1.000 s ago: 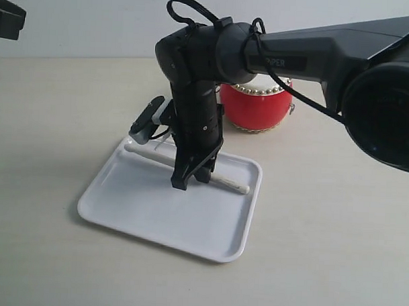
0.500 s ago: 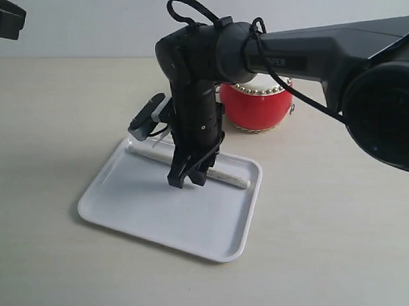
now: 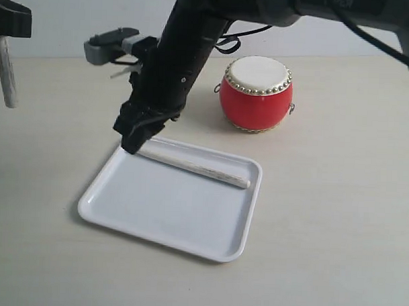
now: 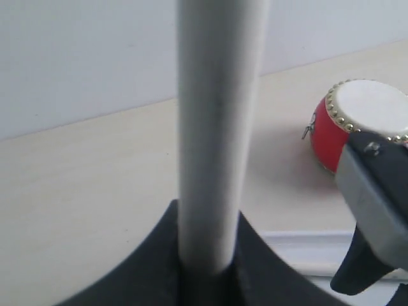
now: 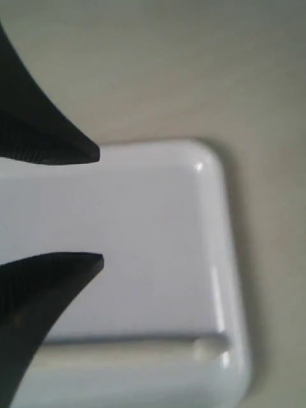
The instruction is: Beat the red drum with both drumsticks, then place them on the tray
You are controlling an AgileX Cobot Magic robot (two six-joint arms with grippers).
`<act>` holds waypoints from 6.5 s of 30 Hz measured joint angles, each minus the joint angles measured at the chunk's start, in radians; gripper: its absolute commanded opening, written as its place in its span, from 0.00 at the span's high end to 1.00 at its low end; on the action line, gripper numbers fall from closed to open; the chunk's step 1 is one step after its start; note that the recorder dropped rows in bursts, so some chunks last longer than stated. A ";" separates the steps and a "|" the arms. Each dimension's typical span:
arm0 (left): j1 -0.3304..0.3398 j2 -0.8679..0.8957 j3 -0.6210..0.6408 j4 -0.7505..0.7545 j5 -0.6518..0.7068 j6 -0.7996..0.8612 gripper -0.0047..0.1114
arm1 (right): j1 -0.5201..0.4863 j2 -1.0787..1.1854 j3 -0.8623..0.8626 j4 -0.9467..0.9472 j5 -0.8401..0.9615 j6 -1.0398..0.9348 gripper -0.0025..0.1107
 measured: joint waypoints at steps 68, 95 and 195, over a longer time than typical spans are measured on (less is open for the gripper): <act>0.455 0.447 0.053 -1.371 0.919 1.162 0.96 | -0.086 0.025 0.000 0.733 0.042 -0.476 0.59; 0.337 0.447 0.084 -1.411 0.921 1.219 0.96 | -0.086 0.031 0.000 0.704 0.083 -0.488 0.60; 0.606 0.436 0.084 -1.396 0.926 1.297 0.96 | 0.076 0.016 0.310 -0.381 -0.025 0.119 0.98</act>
